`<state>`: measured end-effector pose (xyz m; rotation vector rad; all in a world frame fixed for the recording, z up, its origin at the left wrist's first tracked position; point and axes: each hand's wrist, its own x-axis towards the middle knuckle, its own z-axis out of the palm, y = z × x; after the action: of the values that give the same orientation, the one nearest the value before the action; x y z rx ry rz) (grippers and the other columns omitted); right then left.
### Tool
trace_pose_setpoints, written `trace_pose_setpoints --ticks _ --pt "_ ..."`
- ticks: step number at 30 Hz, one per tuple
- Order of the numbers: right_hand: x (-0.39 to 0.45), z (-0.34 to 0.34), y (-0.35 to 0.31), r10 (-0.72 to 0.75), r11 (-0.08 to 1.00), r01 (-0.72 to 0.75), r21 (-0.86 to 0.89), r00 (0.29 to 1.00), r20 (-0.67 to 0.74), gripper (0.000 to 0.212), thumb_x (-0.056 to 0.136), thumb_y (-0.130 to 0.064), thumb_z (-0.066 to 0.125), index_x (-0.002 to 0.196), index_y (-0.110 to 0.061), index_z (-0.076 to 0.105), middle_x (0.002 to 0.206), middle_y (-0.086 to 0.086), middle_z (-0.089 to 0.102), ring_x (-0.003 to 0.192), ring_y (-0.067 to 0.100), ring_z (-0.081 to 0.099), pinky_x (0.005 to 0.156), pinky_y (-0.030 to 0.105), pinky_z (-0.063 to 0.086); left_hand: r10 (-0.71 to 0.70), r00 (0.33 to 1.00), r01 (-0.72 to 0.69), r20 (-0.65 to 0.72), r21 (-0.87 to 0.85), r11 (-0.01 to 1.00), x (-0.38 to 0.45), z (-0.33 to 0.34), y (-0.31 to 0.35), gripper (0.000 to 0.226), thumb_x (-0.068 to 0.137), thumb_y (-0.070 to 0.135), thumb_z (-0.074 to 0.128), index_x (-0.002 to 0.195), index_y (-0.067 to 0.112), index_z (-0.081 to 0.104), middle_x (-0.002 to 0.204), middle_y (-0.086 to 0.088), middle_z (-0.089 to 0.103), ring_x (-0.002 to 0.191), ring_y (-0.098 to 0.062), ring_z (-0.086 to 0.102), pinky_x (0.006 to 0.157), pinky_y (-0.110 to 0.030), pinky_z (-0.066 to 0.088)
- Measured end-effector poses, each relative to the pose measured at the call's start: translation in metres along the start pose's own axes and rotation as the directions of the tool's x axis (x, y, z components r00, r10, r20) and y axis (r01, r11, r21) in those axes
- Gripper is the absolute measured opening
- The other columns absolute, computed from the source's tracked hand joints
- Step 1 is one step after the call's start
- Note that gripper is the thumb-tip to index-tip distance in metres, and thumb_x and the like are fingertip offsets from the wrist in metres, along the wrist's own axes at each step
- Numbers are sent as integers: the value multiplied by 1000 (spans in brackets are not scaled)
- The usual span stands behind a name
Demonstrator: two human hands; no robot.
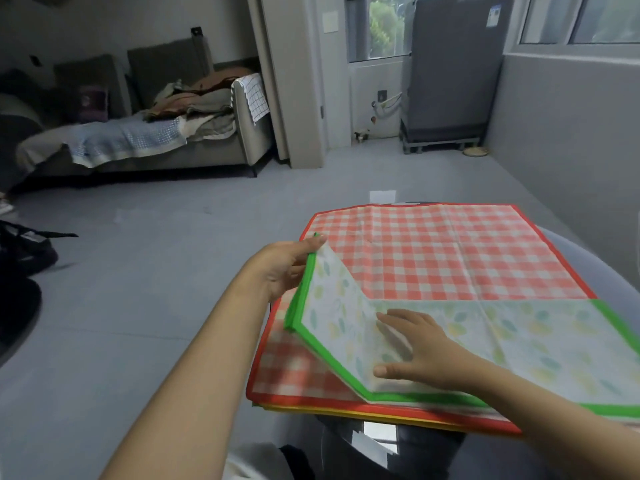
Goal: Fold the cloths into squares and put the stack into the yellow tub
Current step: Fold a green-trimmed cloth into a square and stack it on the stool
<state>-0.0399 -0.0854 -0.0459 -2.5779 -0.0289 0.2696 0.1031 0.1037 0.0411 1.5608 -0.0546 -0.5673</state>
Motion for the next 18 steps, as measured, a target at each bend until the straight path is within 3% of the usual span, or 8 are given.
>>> trace_pose_setpoints --ticks 3,5,9,12,15,16,18 --pt "-18 -20 2 84 929 -31 369 988 -128 88 64 -78 48 137 -31 41 138 -14 45 123 4 43 99 21 36 73 997 -72 34 -38 997 -5 37 7 17 82 22 70 80 9 59 62 -2 61 50 -12 59 47 -20 49" --pt "-28 -33 5 136 850 -27 527 976 -170 65 71 -66 49 127 -32 51 125 -14 56 107 1 55 86 16 44 118 992 -116 52 -36 993 -7 62 8 19 82 19 72 78 9 56 65 -5 60 46 -11 59 45 -18 49" --pt "-47 -53 19 221 652 -10 758 959 -178 57 78 -67 51 113 -24 64 101 -1 70 86 15 67 77 33 53 174 982 -176 68 21 984 -7 111 -5 28 78 16 77 87 2 55 72 -13 60 55 -17 60 52 -26 57" --pt "-62 -59 25 261 618 -13 786 947 -189 55 80 -65 50 107 -22 67 78 -1 67 65 11 60 61 28 45 199 976 -207 84 100 973 -5 144 -24 28 76 16 78 85 3 55 68 -9 60 54 -16 60 53 -27 57" --pt "-72 -57 31 350 718 -84 691 902 -254 35 84 -50 54 99 -21 65 68 -3 58 50 3 50 53 21 42 221 971 -237 92 236 943 -1 168 -43 27 76 19 79 77 8 54 64 -3 61 53 -14 62 60 -32 60" --pt "-73 -55 35 364 770 -124 626 891 -271 32 84 -44 60 107 -22 61 68 -2 58 48 2 50 51 18 41 221 971 -238 90 282 929 2 173 -49 28 76 21 78 76 9 53 63 -3 61 52 -14 63 61 -32 60" --pt "-73 -48 42 396 835 -221 504 877 -272 50 82 -32 68 126 -23 48 68 -2 60 52 4 54 52 18 40 220 971 -240 95 384 892 6 181 -61 28 78 25 77 76 12 53 66 -3 63 56 -15 65 63 -31 59"
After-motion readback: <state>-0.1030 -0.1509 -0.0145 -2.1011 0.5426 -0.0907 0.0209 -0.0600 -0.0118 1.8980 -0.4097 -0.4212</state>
